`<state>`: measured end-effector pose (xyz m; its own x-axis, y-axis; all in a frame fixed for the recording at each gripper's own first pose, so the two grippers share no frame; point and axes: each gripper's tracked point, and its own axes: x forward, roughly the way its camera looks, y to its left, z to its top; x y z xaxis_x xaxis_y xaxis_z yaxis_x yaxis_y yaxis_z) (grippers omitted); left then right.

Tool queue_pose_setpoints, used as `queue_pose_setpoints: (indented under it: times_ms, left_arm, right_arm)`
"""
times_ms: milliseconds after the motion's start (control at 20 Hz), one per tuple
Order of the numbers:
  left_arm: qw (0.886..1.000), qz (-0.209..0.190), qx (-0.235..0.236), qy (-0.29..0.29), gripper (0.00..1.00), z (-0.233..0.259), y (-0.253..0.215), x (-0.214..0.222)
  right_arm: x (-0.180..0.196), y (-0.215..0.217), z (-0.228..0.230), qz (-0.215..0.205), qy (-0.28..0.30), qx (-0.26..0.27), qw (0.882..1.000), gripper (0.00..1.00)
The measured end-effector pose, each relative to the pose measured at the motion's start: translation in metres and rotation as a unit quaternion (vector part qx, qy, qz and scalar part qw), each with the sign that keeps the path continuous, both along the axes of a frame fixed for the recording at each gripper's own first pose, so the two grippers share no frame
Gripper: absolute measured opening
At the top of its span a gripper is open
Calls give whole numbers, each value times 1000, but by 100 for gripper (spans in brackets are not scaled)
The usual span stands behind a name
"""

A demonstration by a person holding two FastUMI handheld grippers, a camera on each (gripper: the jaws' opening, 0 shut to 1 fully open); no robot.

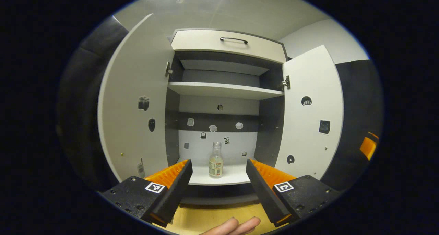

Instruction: Grasp the bottle in the cabinet with the left hand and place it on the coaster, then close the right door with the right hand and the left door with the left hand.

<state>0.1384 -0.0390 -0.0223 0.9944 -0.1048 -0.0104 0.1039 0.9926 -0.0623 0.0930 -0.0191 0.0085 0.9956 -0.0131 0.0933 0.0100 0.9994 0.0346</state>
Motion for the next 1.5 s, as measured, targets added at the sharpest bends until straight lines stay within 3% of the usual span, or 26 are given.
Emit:
queue_pose_setpoints:
  times_ms: [150, 350, 400, 600, 700, 850, 1150, 1350, 1450, 1500]
  left_arm:
    - [1000, -1, -1, 20, 99, -27, 2, 43]
    - [998, 11, -8, 61, 100, -74, 16, 112]
    - [997, 9, -10, 73, 100, -85, 18, 129]
    - [995, -25, -16, 95, 100, -120, 3, 187]
    - [995, -41, -15, 94, 100, -133, -5, 211]
    - [996, -30, 2, 80, 100, -142, -5, 242]
    - [995, -27, 17, 93, 100, -172, -9, 284]
    - [995, -11, 55, 77, 100, -168, -4, 304]
    - [993, -8, 75, 89, 81, -169, 1, 297]
    - [993, -7, 74, 92, 82, -168, 2, 291]
  right_arm:
    - [19, 8, 3, -1, -12, 15, 1000, 97]
    - [34, 21, 14, 17, -28, 54, 998, 92]
    - [36, 19, 16, 13, -33, 51, 998, 96]
    - [43, 26, 15, 12, -38, 38, 998, 93]
    - [46, 29, 8, 9, -28, 31, 999, 96]
    - [47, 29, -9, -5, -4, 7, 1000, 96]
    - [39, 27, -21, -25, 10, -15, 1000, 96]
    - [25, 16, -26, -41, 15, -28, 999, 97]
    - [15, 7, -32, -51, 23, -38, 998, 97]
    - [11, 3, -33, -54, 24, -41, 997, 97]
